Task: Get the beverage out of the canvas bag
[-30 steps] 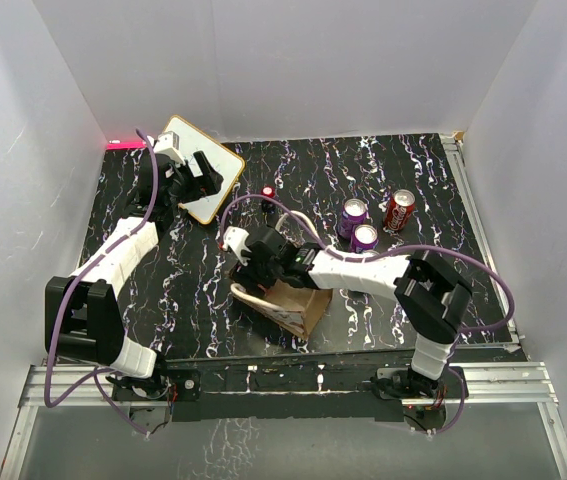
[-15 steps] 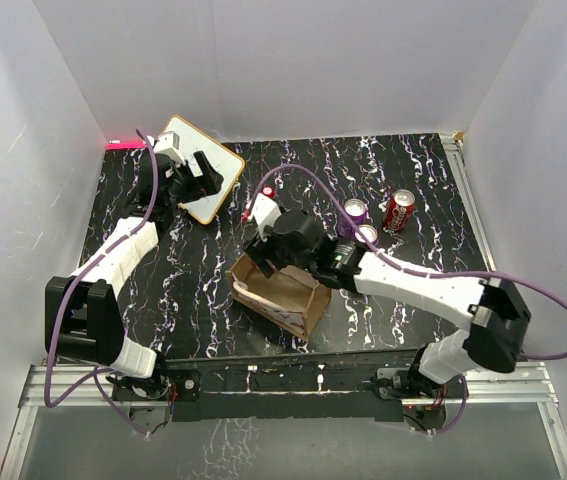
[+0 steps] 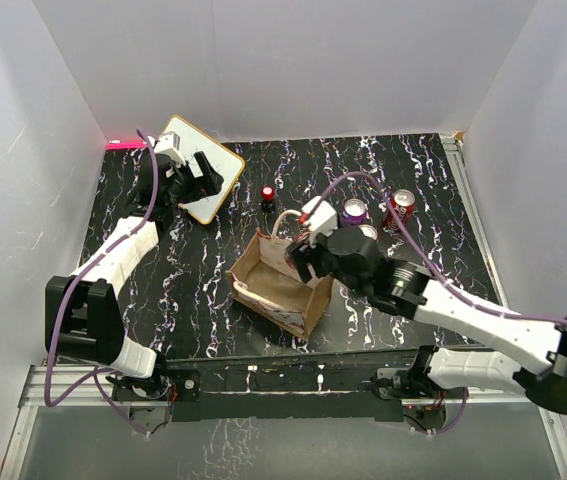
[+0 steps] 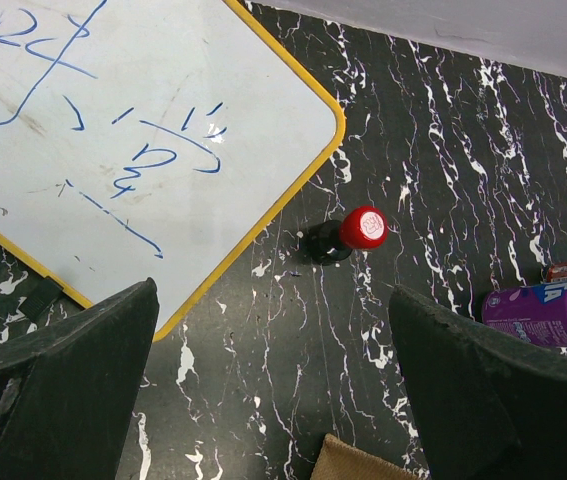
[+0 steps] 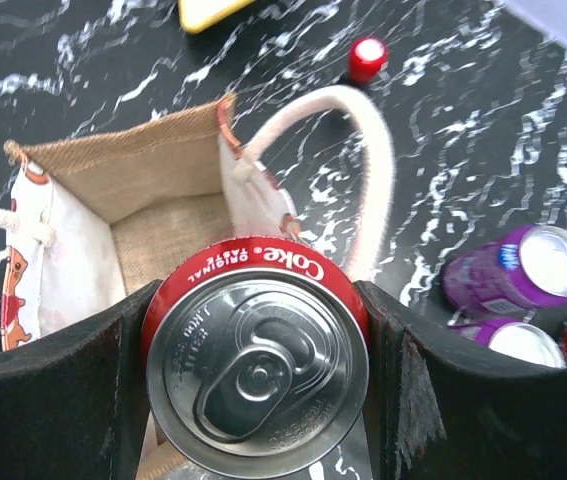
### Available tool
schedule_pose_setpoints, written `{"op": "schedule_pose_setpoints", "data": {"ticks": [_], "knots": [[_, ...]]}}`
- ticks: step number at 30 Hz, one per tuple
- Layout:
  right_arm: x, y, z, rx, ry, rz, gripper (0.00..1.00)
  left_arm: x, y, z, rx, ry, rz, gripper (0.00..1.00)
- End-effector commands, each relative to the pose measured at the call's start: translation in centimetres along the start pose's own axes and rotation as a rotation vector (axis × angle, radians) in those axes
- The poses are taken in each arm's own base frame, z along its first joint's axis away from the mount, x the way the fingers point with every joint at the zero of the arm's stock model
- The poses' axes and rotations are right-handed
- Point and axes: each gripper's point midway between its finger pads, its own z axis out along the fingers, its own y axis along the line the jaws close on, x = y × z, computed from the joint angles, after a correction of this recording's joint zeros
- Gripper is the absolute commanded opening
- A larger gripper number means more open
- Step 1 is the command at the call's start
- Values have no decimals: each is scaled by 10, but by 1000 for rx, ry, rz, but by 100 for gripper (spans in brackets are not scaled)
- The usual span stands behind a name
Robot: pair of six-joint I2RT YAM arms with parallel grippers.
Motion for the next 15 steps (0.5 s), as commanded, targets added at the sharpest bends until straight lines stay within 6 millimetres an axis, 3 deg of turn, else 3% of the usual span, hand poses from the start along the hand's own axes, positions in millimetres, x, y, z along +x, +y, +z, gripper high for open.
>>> {"op": "schedule_pose_setpoints", "data": {"ticks": [1,5,9,15], "knots": [[-84,-45,-50,173,-349,133,8,-16,-10,0,29,-30,2,97],[-84,-96,-84,426,-451,245,8,-15,-9,0,24,-27,3,97],[-63,-139,-112,692,-465,315,8,-16,-9,0,25,-30,3,97],[-20,-184,-118,915,-406,340,8,-16,-10,0,28,-28,2,97]]}}
